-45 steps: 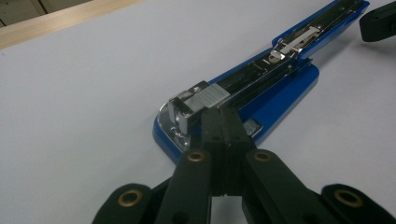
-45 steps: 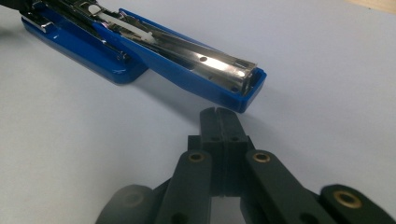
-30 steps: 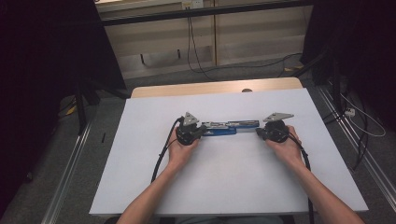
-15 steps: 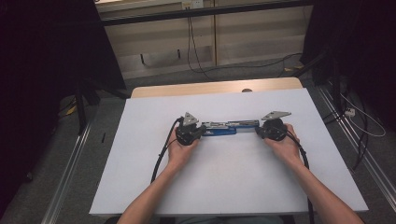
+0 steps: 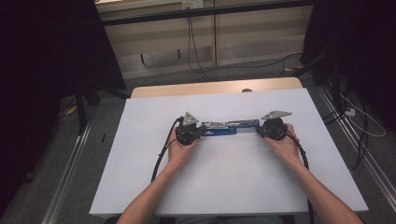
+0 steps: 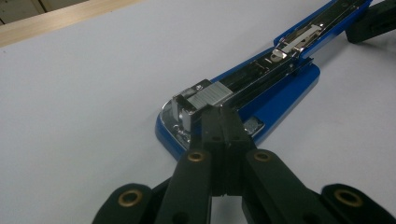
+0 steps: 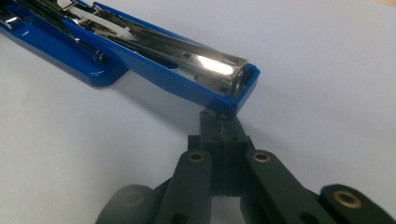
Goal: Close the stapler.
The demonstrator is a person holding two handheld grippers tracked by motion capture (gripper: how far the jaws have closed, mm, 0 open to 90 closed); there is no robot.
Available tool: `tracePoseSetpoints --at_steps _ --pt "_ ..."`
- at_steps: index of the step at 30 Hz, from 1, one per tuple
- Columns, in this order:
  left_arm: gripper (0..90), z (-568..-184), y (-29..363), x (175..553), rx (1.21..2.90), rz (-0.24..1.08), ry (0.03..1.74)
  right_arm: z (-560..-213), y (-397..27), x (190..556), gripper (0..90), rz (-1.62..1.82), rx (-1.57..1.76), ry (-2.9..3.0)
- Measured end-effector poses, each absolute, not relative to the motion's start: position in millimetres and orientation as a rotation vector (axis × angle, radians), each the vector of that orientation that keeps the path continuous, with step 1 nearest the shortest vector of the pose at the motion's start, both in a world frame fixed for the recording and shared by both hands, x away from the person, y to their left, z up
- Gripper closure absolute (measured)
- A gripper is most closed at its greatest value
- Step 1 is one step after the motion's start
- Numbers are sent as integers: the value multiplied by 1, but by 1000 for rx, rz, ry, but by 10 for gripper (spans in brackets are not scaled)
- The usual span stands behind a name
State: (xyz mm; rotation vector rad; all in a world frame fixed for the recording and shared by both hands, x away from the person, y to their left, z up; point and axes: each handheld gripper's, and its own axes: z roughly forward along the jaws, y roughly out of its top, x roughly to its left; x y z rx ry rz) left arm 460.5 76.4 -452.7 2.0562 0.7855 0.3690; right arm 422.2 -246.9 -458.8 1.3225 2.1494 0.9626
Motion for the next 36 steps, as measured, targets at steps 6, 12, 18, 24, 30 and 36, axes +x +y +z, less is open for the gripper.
tracePoseSetpoints --at_steps 6,12,18,24,30,36 --pt "900 -453 77 461 2052 360 788 -458 -245 423 900 981 1322 2131" --pt "900 -452 76 460 2061 370 785 -458 -245 423 900 989 1323 2121" --pt "900 -453 76 460 2050 363 792 -456 -244 422 900 1007 1310 2090" --pt "900 -453 76 460 2051 362 791 -454 -244 421 900 1025 1312 2071" --pt "900 -453 75 460 2051 365 794 -453 -243 421 900 1045 1298 2058" --pt "900 -453 75 459 2051 365 789 -451 -241 419 900 1084 1284 2053"
